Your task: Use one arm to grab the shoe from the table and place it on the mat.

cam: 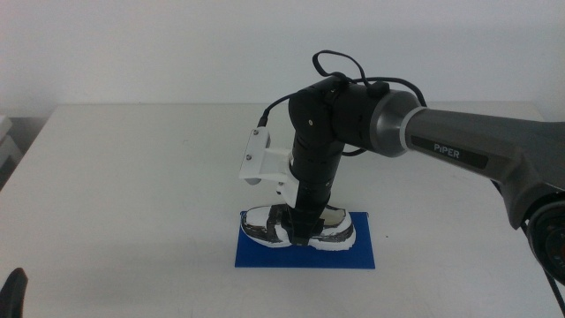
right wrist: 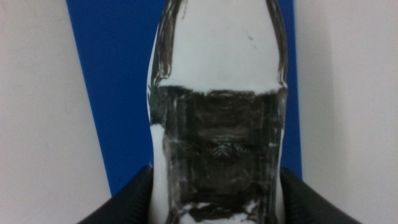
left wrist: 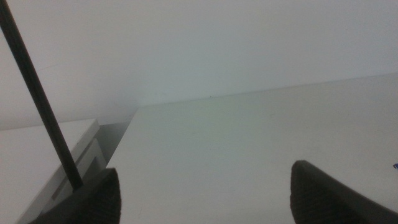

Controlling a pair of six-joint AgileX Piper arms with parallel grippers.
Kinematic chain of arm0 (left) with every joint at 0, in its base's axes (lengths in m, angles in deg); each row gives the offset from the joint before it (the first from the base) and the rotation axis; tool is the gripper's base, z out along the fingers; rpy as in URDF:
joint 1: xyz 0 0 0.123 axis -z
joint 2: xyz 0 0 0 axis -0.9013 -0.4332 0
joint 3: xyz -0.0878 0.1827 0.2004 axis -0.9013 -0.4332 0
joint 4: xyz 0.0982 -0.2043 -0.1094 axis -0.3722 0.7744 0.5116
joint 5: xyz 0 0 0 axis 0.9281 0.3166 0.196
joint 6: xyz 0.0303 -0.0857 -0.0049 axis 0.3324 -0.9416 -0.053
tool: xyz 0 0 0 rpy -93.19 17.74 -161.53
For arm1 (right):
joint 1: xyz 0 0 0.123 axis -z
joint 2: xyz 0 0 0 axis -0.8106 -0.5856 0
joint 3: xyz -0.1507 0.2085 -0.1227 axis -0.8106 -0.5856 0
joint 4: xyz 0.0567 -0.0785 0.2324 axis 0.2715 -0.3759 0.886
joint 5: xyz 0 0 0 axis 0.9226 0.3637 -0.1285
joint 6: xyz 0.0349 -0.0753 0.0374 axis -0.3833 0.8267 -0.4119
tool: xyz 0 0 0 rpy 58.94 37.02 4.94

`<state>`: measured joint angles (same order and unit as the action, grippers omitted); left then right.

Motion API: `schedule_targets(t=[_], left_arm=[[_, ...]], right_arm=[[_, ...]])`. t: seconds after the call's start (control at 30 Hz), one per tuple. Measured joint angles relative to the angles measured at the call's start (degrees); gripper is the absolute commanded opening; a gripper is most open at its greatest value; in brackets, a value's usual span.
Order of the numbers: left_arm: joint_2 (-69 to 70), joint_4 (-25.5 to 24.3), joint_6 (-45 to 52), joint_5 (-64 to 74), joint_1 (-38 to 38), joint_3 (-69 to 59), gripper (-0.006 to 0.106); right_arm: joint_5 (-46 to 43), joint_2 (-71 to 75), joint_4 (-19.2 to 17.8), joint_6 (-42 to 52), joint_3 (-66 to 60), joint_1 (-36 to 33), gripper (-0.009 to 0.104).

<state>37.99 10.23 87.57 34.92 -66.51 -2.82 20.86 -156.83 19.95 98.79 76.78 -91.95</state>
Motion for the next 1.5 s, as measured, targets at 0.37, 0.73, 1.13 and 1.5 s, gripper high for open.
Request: schedule_targets(t=[0.37, 0.73, 1.13, 1.5], left_arm=[[0.00, 0.00, 0.00, 0.00, 0.00, 0.00, 0.094], [0.00, 0.00, 0.00, 0.00, 0.00, 0.00, 0.094], [0.00, 0.00, 0.00, 0.00, 0.00, 0.00, 0.094], [0.00, 0.00, 0.00, 0.00, 0.00, 0.00, 0.094]], right_arm=[[-0.41, -0.71, 0.38, 0.81, 0.00, 0.07, -0.001], [-0.65, -0.89, 0.84, 2.41, 0.00, 0.12, 0.073], [-1.19, 5.59, 1.99, 2.21, -0.18, 0.32, 0.092], [2.07, 28.07, 7.93, -2.85, -0.58, 3.81, 0.092]])
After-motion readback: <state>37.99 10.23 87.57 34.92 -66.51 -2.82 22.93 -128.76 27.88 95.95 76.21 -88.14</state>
